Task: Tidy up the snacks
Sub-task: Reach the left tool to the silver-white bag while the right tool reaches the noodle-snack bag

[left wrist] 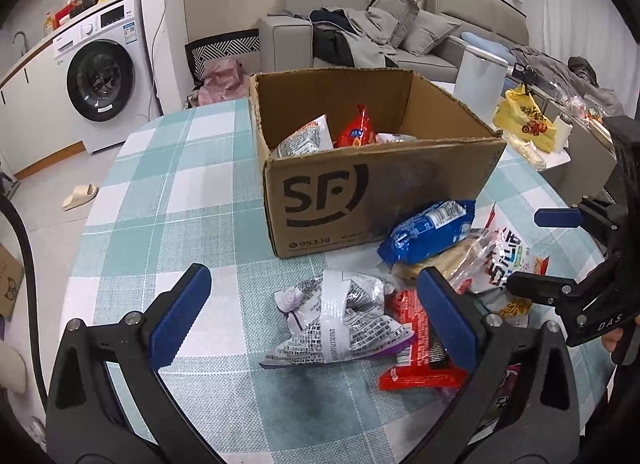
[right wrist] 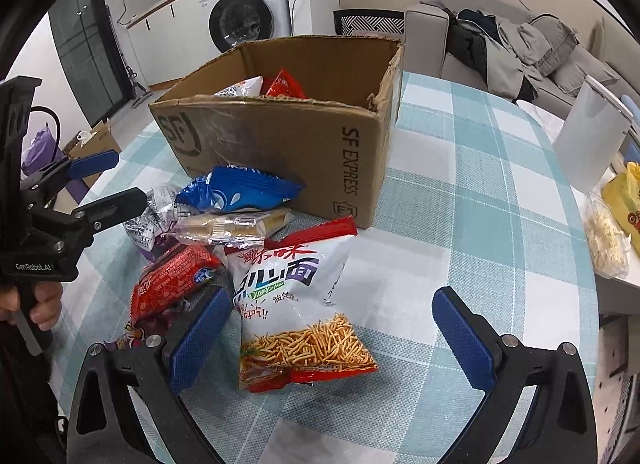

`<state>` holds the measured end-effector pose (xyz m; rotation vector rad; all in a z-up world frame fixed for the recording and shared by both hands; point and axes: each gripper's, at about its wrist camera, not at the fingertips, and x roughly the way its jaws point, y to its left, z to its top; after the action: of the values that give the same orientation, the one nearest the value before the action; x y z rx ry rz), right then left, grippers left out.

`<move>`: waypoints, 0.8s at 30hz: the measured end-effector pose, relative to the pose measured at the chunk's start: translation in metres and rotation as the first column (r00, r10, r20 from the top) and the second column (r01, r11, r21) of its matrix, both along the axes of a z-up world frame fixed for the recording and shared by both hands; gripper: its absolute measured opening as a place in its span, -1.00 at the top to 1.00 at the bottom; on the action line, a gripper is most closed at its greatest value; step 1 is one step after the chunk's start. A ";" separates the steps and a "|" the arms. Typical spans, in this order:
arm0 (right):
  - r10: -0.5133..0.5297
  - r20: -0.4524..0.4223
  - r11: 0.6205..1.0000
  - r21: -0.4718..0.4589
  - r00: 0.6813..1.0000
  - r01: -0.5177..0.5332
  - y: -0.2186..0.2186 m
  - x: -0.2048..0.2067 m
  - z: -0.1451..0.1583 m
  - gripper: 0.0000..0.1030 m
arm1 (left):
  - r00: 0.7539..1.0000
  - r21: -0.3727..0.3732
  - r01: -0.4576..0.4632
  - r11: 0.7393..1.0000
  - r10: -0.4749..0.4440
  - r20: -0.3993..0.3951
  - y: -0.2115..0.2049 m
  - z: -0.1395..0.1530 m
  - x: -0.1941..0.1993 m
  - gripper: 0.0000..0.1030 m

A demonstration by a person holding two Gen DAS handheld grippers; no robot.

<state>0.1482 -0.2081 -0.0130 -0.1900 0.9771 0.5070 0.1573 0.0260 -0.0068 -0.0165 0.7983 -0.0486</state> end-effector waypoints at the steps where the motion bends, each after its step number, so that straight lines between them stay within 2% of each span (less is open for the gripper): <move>1: 0.002 -0.003 1.000 -0.003 1.000 -0.002 0.001 0.000 -0.001 -0.99 | 1.000 0.003 -0.002 1.000 0.002 -0.006 0.000 -0.001 0.001 -0.99; 11: 0.019 -0.016 0.999 -0.039 1.000 -0.020 0.005 0.000 -0.012 -0.99 | 0.998 0.029 -0.009 1.000 0.011 -0.061 0.006 -0.016 0.010 -0.99; 17: -0.007 -0.009 0.998 -0.058 1.000 0.007 -0.003 0.003 -0.011 -0.99 | 0.996 0.047 -0.006 0.999 0.010 -0.086 0.008 -0.022 0.013 -0.99; 24: 0.013 0.000 0.999 -0.040 1.000 -0.013 0.000 0.001 -0.009 -0.99 | 0.993 -0.006 0.006 1.000 -0.006 -0.121 0.012 -0.032 0.019 -0.99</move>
<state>0.1496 -0.2079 -0.0222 -0.2325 0.9868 0.5001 0.1766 0.0376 -0.0392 -0.0222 0.9193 -0.0556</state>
